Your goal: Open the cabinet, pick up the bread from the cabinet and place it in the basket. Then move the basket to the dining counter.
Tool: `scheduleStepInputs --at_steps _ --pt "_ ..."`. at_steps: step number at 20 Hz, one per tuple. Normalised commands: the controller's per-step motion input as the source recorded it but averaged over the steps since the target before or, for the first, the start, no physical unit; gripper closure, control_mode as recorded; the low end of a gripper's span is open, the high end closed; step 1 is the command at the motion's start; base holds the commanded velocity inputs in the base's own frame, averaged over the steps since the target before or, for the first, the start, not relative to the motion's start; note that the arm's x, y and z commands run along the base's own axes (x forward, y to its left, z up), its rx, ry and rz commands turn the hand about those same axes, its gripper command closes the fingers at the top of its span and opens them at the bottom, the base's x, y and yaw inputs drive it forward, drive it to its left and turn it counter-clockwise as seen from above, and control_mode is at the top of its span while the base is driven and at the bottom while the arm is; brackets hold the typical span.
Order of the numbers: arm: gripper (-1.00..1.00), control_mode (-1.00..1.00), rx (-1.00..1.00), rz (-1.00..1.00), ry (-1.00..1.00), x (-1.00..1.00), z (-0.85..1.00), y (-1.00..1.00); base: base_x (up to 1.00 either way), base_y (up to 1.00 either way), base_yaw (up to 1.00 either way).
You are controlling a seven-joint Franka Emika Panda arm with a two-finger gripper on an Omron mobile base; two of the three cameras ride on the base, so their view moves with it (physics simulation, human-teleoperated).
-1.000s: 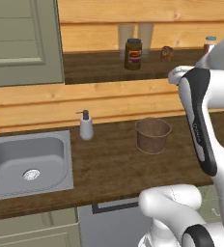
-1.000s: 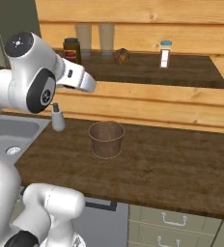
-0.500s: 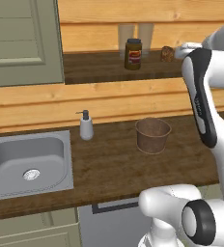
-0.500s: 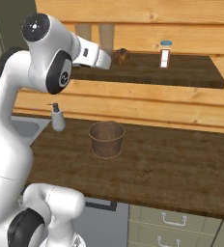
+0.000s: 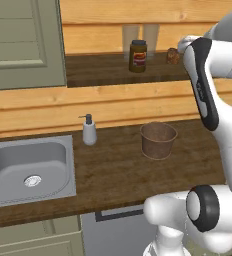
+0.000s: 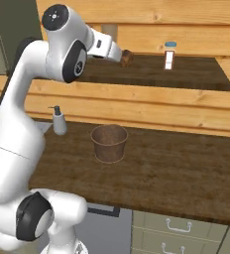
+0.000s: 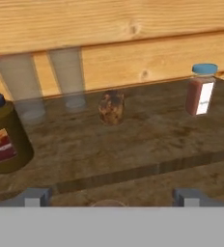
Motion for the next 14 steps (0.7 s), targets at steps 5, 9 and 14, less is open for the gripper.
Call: scheduleStepInputs --at_steps 5,9,14 --pt "-1.0 -1.0 0.0 0.02 0.02 0.35 -0.22 -0.04 0.0 0.0 0.0" --pt "-1.0 -1.0 0.0 0.03 0.0 0.38 -0.26 0.0 0.0 0.0 0.0" --pt "-1.0 -1.0 -0.01 0.0 0.0 0.49 -0.16 0.0 0.0 0.0 0.0"
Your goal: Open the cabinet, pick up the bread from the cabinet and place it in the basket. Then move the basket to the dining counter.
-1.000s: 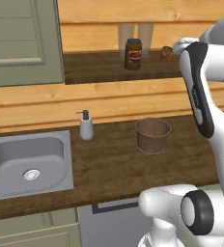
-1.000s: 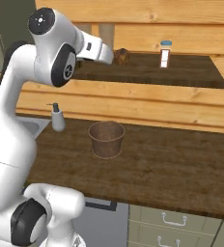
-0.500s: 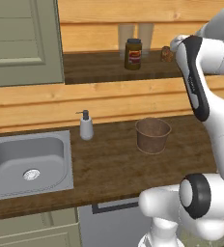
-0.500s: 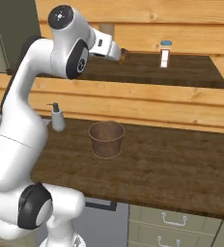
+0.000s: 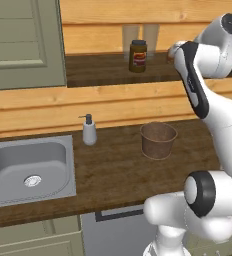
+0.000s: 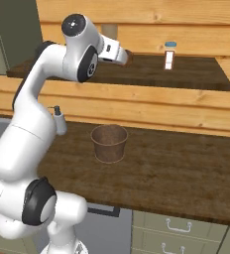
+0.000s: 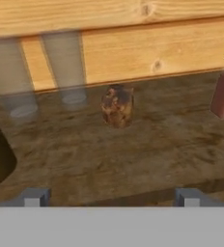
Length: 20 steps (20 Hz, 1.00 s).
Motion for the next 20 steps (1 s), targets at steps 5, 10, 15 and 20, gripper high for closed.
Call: scheduleStepInputs --at_steps 5,10,15,20 --pt "-1.0 -1.0 0.0 0.0 0.01 0.36 -0.01 -0.1 0.0 0.0 0.0" --pt "-1.0 -1.0 0.0 0.0 0.07 0.41 0.0 -0.07 0.0 0.0 0.0" --pt "-1.0 -1.0 0.0 0.02 0.06 0.46 0.0 -0.19 0.0 0.0 0.0" --pt "-1.0 -1.0 0.0 0.01 0.01 0.39 0.0 -0.01 0.0 0.0 0.0"
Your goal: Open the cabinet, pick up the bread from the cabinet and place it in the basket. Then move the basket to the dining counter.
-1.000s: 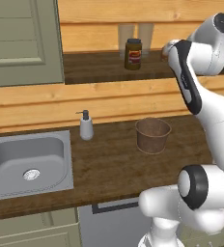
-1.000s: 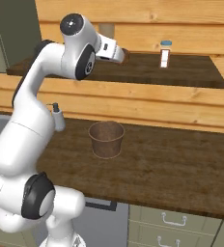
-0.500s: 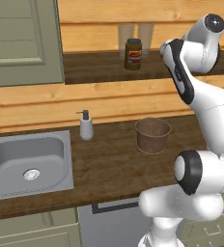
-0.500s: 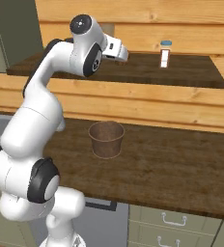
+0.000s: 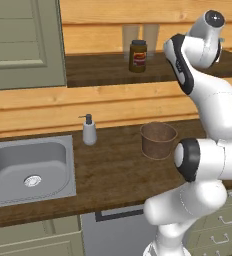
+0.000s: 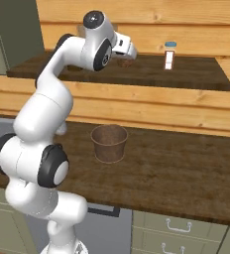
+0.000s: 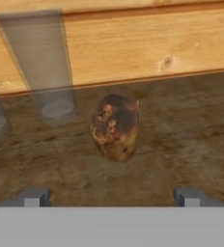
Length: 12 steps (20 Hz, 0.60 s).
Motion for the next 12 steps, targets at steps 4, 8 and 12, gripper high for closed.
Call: scheduleStepInputs --at_steps 4,8,12 --pt "-1.0 -1.0 0.0 0.01 0.0 0.34 0.0 -0.03 0.0 0.0 0.0" --pt "-1.0 -1.0 0.0 0.0 0.0 0.13 -0.2 0.0 0.0 0.0 0.0" --pt "-1.0 -1.0 0.0 0.0 -0.01 0.05 -0.25 0.0 0.0 0.0 0.0"
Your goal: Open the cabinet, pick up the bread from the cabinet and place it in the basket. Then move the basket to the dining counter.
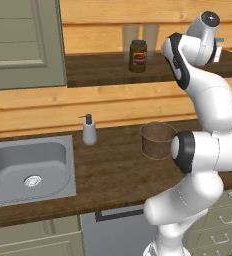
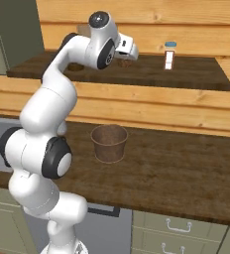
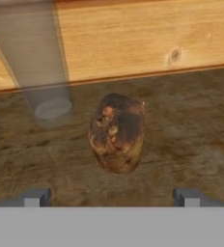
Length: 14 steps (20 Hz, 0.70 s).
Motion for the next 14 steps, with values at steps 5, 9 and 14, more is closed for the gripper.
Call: scheduleStepInputs --at_steps 5,9,14 --pt "-1.0 -1.0 0.0 0.0 -0.01 0.12 -0.17 0.0 0.0 0.0 0.0" --pt "-1.0 -1.0 0.0 0.0 0.0 0.31 -0.16 0.0 0.0 0.0 0.0" --pt "-1.0 -1.0 0.0 0.0 0.0 0.42 -0.07 -0.08 0.0 0.0 0.0"
